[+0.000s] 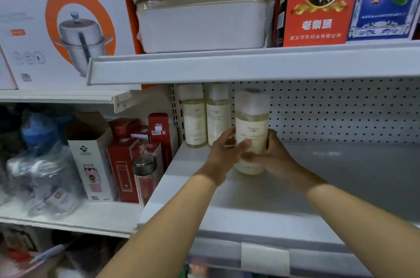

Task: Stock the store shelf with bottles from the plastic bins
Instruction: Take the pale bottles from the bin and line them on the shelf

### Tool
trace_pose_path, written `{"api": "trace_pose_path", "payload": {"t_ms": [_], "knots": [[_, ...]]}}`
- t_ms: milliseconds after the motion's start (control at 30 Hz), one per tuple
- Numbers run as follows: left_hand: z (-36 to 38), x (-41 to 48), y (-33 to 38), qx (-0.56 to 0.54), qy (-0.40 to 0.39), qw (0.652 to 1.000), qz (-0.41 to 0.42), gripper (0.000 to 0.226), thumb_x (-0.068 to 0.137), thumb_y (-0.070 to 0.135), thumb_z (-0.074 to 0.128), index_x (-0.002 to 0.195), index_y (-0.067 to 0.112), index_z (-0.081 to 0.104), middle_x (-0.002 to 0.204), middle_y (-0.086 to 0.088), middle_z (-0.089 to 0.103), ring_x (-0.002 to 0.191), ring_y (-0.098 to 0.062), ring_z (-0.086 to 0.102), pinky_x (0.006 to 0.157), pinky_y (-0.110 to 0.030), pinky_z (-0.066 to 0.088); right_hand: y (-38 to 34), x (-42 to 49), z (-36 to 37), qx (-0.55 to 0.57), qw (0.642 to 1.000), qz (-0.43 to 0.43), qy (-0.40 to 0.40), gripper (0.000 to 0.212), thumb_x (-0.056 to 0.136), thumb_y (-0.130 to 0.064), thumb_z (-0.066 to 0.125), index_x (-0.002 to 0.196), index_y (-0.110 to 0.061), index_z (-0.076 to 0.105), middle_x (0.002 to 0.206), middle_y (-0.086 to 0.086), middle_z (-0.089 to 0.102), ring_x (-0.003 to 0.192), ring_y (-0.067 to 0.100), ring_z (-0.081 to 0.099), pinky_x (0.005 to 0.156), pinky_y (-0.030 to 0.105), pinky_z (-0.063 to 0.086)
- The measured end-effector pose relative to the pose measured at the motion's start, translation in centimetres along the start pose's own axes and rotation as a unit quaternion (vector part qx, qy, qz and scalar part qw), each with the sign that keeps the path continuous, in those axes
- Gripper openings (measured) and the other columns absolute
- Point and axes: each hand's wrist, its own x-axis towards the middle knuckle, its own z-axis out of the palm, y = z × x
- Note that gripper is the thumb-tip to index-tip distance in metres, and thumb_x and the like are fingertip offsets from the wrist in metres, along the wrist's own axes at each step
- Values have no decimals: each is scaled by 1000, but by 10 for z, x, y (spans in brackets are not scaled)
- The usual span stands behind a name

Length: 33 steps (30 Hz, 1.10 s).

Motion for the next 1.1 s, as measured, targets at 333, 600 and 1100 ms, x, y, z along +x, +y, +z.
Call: {"api": "trace_pose_path", "payload": {"t_ms": [333, 600, 1100], "knots": [[17, 62, -33, -28, 66, 995, -76, 40, 96, 24, 62, 134, 16, 53, 124, -7, 66, 113, -23, 64, 99, -37, 53, 18, 84, 2, -76, 995, 40, 53, 79, 68, -19, 90, 129, -9, 39, 124, 4, 57, 106, 19, 58, 87, 34, 52], [19, 87, -50, -19, 75, 992, -96, 63, 74, 50, 64, 130, 21, 59, 120, -4, 69, 112, -23, 65, 102, -43, 51, 24, 111, 4, -85, 993, 55, 53, 79, 71, -16, 87, 131, -8, 37, 130, 8, 56, 117, 26, 57, 83, 30, 47], [9, 49, -8, -101, 117, 973, -173, 24, 98, 18, 59, 121, 13, 56, 109, -5, 58, 101, -22, 55, 85, -36, 51, 19, 97, 11, -169, 978, 97, 78, 86, 78, -22, 81, 144, -7, 29, 142, 14, 36, 132, 33, 42, 107, 44, 42]]}}
